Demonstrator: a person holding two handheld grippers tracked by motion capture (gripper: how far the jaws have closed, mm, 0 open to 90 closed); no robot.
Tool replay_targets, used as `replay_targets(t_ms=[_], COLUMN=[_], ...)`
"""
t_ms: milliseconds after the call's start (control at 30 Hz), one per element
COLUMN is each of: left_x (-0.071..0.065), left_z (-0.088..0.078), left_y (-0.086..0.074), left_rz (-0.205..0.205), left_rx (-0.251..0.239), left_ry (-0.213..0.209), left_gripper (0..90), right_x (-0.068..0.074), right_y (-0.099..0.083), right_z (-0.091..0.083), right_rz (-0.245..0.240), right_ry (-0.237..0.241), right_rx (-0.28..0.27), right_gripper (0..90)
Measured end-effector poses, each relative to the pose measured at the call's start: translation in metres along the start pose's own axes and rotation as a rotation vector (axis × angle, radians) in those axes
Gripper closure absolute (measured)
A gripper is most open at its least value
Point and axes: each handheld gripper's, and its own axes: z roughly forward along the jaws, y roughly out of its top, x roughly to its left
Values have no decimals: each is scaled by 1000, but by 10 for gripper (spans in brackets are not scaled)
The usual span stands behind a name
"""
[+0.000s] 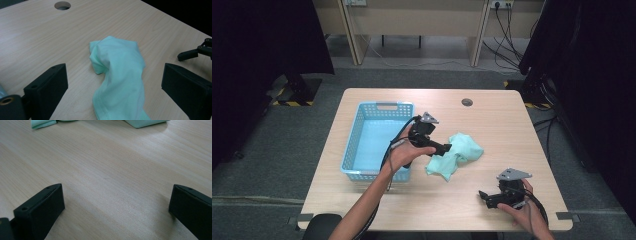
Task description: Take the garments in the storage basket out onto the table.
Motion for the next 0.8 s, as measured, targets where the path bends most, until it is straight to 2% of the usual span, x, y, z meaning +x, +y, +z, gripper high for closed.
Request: replay_targets(t_ms=[100,400,800], left_x=[0,7,21], left_z=[-6,-18,-38], left_y=[0,-2,-10], left_rz=[-3,-8,-41], left_rx=[-12,-28,-53], left_ry=[-7,10,43], left_gripper=[63,63,63], right_x=[0,0,0], right_y=[0,0,0], right_z=[0,0,0], right_rz=[0,0,0], right_ry=[0,0,0], right_rx=[0,0,0], right_gripper=[3,3,3])
